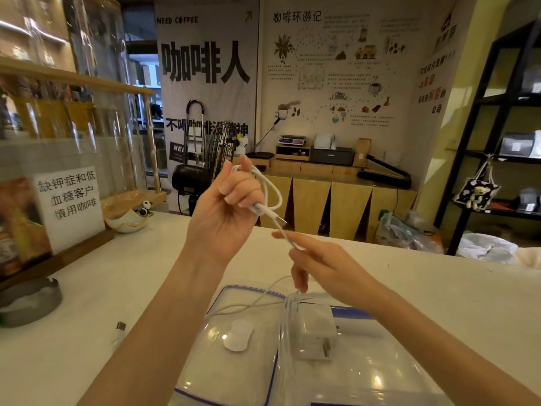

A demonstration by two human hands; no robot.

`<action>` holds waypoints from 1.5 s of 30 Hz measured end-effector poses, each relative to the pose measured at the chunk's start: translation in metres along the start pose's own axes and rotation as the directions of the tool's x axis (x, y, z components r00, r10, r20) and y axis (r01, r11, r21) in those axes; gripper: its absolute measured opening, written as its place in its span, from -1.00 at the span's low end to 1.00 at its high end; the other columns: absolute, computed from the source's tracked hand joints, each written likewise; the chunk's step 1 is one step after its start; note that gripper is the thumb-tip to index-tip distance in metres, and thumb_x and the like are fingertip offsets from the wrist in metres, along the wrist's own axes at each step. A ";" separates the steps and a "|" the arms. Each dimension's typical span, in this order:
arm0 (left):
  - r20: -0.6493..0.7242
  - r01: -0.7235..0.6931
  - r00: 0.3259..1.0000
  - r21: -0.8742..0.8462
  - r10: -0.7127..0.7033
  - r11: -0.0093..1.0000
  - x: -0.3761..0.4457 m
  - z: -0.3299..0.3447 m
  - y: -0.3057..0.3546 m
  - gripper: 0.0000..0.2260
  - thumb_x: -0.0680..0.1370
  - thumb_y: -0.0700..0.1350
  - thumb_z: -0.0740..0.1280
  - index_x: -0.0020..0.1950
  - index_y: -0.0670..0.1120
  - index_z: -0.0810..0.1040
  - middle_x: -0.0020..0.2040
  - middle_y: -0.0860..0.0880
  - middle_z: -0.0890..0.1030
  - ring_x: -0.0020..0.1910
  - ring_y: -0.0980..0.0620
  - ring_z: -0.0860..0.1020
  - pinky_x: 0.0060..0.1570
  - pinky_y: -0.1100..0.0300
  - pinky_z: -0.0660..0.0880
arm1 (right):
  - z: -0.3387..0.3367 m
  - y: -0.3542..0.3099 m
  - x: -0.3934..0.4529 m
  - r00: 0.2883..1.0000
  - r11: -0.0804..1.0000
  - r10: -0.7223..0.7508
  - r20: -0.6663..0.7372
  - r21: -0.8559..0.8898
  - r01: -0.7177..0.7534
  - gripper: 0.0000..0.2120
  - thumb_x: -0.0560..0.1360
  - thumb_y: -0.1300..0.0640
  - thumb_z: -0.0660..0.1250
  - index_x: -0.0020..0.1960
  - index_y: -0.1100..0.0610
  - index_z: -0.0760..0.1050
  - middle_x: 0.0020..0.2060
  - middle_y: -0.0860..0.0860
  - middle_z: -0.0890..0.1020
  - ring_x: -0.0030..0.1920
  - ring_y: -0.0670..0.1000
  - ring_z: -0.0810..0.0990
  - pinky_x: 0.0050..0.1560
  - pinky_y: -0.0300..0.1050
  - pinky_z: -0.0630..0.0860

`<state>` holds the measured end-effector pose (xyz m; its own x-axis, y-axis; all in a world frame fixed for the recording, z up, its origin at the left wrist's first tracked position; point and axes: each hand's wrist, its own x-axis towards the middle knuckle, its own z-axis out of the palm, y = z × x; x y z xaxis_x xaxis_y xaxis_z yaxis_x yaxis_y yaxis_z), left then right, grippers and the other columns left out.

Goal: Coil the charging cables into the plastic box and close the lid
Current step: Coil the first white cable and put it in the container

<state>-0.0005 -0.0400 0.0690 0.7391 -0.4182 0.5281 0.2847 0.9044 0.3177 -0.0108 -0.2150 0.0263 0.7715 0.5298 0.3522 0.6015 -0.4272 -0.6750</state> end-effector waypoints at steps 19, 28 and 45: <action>0.015 0.138 0.945 0.888 0.327 -0.439 0.004 -0.025 -0.021 -0.66 0.60 -0.06 0.05 -0.13 -0.25 0.49 -0.33 -0.09 0.53 -0.37 0.05 0.49 -0.30 0.19 0.48 | 0.011 -0.008 0.019 0.836 0.405 -0.549 -0.022 -0.881 0.243 -0.86 0.40 0.20 0.41 -0.05 0.19 0.55 -0.33 0.04 0.62 -0.38 -0.03 0.48 -0.44 -0.22 0.40; -0.344 0.292 0.931 0.902 -0.120 -0.319 -0.001 -0.017 -0.018 -0.65 0.60 0.00 0.01 -0.12 -0.09 0.55 -0.47 0.05 0.51 -0.51 0.15 0.40 -0.28 0.19 0.42 | -0.043 -0.026 0.004 0.854 0.526 -0.520 -0.019 -0.795 0.302 -0.75 0.43 -0.01 0.21 -0.11 0.06 0.62 -0.37 0.03 0.60 -0.39 -0.02 0.50 -0.50 -0.21 0.42; 0.266 0.346 0.863 0.307 -0.429 0.886 -0.004 0.011 -0.017 -0.69 0.60 -0.06 0.05 -0.05 -0.29 0.43 -0.46 -0.03 0.30 -0.49 0.05 0.28 -0.42 0.25 0.26 | -0.051 -0.049 0.004 0.964 0.962 -0.072 -0.256 0.237 0.135 -0.78 0.42 0.14 0.26 0.02 0.02 0.59 -0.50 -0.14 0.59 -0.54 -0.16 0.43 -0.54 -0.41 0.31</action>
<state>-0.0150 -0.0549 0.0701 0.3534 -0.7717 0.5287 0.3207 0.6309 0.7065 -0.0267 -0.2292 0.0940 0.7532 0.3540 0.5544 0.6340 -0.1658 -0.7554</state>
